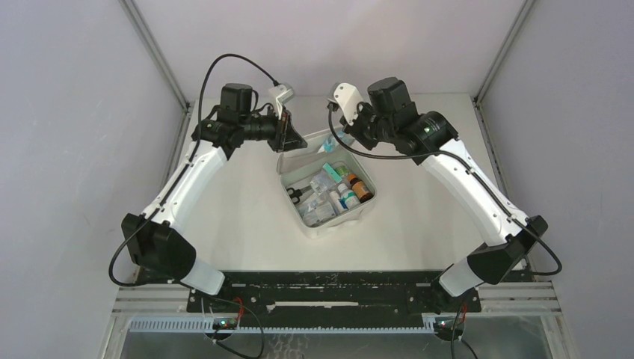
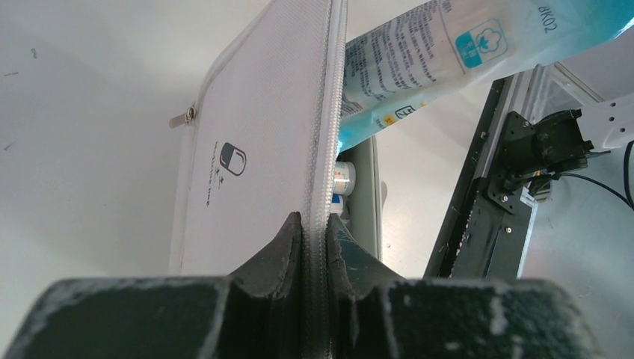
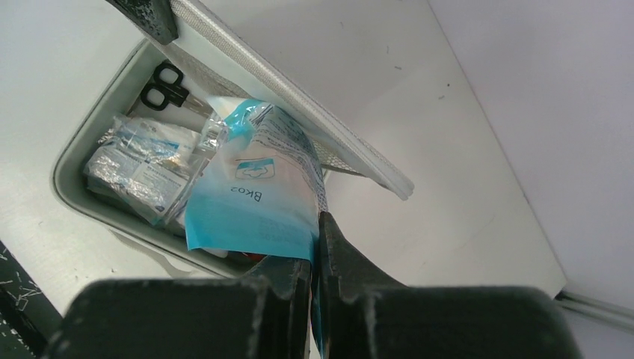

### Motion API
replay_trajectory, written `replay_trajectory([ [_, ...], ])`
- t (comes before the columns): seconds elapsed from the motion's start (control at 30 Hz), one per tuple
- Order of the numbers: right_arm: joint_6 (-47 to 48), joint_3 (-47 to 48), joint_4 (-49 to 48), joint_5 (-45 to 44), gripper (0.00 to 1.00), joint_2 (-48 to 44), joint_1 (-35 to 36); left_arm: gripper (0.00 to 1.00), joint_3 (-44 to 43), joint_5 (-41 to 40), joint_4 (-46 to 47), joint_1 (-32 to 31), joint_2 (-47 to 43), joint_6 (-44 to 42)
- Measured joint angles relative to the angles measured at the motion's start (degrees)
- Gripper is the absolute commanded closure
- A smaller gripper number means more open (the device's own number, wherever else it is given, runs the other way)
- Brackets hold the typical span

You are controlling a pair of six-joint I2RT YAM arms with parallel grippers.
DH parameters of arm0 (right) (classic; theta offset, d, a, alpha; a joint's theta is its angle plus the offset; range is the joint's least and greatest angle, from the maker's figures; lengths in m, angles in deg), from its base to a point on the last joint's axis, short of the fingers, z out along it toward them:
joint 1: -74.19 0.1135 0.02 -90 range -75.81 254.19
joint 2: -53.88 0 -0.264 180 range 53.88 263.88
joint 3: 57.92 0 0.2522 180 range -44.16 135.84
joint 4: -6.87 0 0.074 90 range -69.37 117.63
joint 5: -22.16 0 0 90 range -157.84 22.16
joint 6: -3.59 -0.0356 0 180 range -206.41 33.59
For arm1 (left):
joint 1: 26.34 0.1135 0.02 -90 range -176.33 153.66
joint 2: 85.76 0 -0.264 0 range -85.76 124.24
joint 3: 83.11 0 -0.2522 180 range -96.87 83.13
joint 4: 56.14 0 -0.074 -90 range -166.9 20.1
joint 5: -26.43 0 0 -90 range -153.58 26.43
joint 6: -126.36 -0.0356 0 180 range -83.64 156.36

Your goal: Organize the medicine kit

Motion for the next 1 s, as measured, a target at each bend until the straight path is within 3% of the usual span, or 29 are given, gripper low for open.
replay_trajectory([
  [0.43,-5.86,-2.54,-2.75,-3.63,1.00,-1.25,0.50,1.00,1.20,-0.59,1.62,0.00,-0.31,2.12],
  [1.0,-5.68,-3.10,-3.54,-1.86,1.00,0.76,3.04,1.00,2.05,-0.98,3.72,0.00,-0.50,5.09],
])
